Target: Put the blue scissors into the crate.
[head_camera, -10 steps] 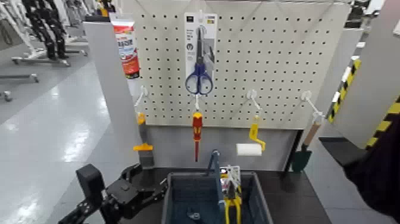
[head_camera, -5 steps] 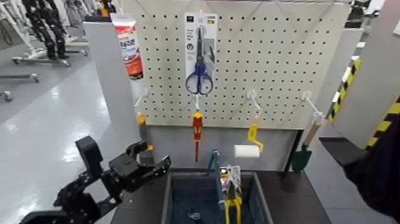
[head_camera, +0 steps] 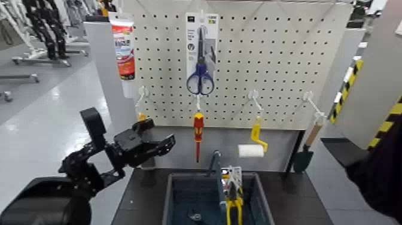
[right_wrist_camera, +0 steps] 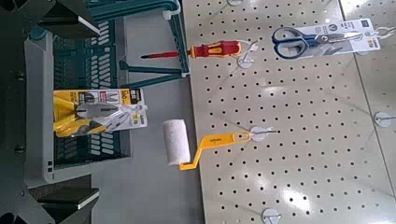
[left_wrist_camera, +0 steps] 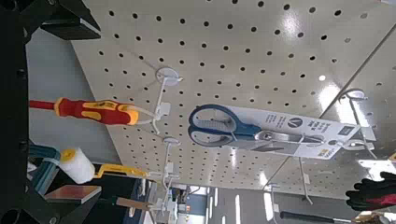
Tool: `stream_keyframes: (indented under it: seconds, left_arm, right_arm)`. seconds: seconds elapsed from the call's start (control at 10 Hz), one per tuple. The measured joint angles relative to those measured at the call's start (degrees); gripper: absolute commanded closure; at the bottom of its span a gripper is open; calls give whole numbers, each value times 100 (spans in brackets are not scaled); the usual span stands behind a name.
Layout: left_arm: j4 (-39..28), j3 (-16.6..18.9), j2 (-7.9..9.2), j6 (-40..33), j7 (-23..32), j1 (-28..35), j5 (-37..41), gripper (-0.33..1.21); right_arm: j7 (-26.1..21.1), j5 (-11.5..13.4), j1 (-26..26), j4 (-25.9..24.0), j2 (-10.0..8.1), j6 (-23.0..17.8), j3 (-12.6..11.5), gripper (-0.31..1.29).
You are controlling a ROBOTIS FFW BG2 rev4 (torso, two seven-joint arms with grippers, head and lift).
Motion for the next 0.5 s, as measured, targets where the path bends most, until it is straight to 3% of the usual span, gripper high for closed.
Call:
stream_keyframes:
  seconds: [0.5]
  left_arm:
    - [341, -346, 115, -119, -143, -752, 41, 13]
  right_arm:
    - [4, 0, -40, 19, -8, 0, 32, 11]
